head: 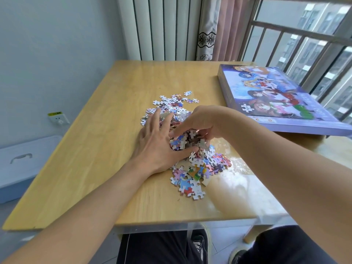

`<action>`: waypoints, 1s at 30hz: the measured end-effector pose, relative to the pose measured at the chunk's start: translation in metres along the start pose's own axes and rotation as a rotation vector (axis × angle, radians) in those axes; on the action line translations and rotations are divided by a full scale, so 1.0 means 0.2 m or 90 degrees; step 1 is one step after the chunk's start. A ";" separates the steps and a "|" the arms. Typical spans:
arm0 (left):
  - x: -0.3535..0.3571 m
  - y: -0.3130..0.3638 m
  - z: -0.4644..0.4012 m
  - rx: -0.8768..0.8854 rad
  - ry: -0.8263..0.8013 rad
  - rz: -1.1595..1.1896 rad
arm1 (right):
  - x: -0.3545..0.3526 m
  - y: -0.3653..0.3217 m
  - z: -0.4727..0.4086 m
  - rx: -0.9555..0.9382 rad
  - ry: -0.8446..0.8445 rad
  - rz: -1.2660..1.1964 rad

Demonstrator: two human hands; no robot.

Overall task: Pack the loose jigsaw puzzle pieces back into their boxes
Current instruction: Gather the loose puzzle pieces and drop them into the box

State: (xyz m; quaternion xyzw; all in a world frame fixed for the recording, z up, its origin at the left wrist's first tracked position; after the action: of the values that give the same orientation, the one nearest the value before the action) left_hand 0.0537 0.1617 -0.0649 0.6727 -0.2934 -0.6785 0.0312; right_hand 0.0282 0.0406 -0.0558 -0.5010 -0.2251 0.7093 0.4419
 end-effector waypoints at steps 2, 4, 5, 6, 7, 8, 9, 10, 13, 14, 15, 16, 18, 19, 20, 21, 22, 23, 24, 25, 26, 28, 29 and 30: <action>0.00 0.00 0.00 0.001 0.005 -0.005 | 0.00 -0.01 0.01 -0.003 0.001 -0.008; -0.01 0.00 0.00 -0.001 0.007 0.008 | 0.01 0.00 0.00 0.007 -0.012 0.018; -0.01 0.00 0.00 -0.001 0.008 0.015 | 0.02 0.00 0.00 0.012 -0.026 0.035; -0.02 0.00 0.00 -0.002 0.007 0.020 | 0.03 0.00 -0.01 0.017 -0.036 0.049; -0.02 0.00 0.01 -0.003 0.006 0.024 | 0.04 0.01 -0.02 0.020 -0.046 0.058; -0.02 0.01 0.01 -0.002 0.004 0.028 | 0.05 0.01 -0.02 0.021 -0.057 0.067; -0.02 0.01 0.01 -0.001 0.002 0.030 | 0.06 0.00 -0.02 0.017 -0.063 0.079; -0.02 0.01 0.01 -0.001 -0.001 0.033 | 0.06 -0.01 -0.02 0.008 -0.066 0.090; -0.01 0.00 0.01 -0.008 -0.010 0.045 | 0.06 -0.04 -0.03 -0.013 -0.063 0.106; -0.01 0.00 0.01 -0.007 -0.011 0.047 | 0.06 -0.06 -0.03 -0.019 -0.062 0.112; -0.01 0.00 0.01 -0.005 -0.009 0.049 | 0.06 -0.06 -0.04 -0.022 -0.058 0.116; -0.02 0.00 0.01 -0.003 -0.007 0.056 | 0.06 -0.05 -0.04 -0.022 -0.054 0.116; -0.03 -0.01 0.00 -0.006 -0.002 0.087 | 0.04 -0.02 -0.05 -0.017 -0.049 0.109; -0.04 -0.02 0.01 -0.007 0.002 0.105 | 0.03 -0.01 -0.05 -0.015 -0.048 0.103; -0.07 -0.02 0.01 -0.006 0.007 0.120 | 0.02 0.01 -0.04 -0.015 -0.051 0.096; -0.09 -0.01 0.02 -0.002 0.007 0.128 | 0.01 0.02 -0.03 -0.017 -0.049 0.082; -0.11 0.00 0.04 0.010 0.002 0.129 | -0.02 0.03 -0.01 -0.021 -0.032 0.071; -0.13 0.02 0.06 0.026 -0.011 0.120 | -0.05 0.04 0.00 -0.027 -0.010 0.066; -0.13 0.05 0.09 0.045 -0.029 0.102 | -0.09 0.05 0.01 -0.033 0.013 0.064; -0.13 0.07 0.13 0.061 -0.051 0.076 | -0.12 0.06 0.03 -0.037 0.034 0.059; -0.10 0.10 0.17 0.075 -0.075 0.040 | -0.15 0.06 0.04 -0.039 0.049 0.047; -0.01 0.14 0.26 0.107 -0.118 -0.053 | -0.19 0.08 0.06 -0.045 0.071 0.011; 0.05 0.15 0.29 0.122 -0.132 -0.097 | -0.20 0.09 0.07 -0.047 0.076 -0.010; 0.09 0.15 0.31 0.128 -0.141 -0.128 | -0.20 0.09 0.08 -0.051 0.079 -0.034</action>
State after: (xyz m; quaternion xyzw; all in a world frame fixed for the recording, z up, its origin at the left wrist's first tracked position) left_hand -0.0156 0.1516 -0.0717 0.6196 -0.2928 -0.7153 -0.1368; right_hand 0.0100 -0.0014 -0.0431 -0.5549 -0.2389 0.6553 0.4535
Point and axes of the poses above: each hand's wrist, its own z-axis away from the middle knuckle, its own x-axis out of the palm, y = z × x, the point moved 10 cm from there along -z, towards the middle knuckle, and after that the axes turned 14 degrees about -x, right-handed, at the moved point
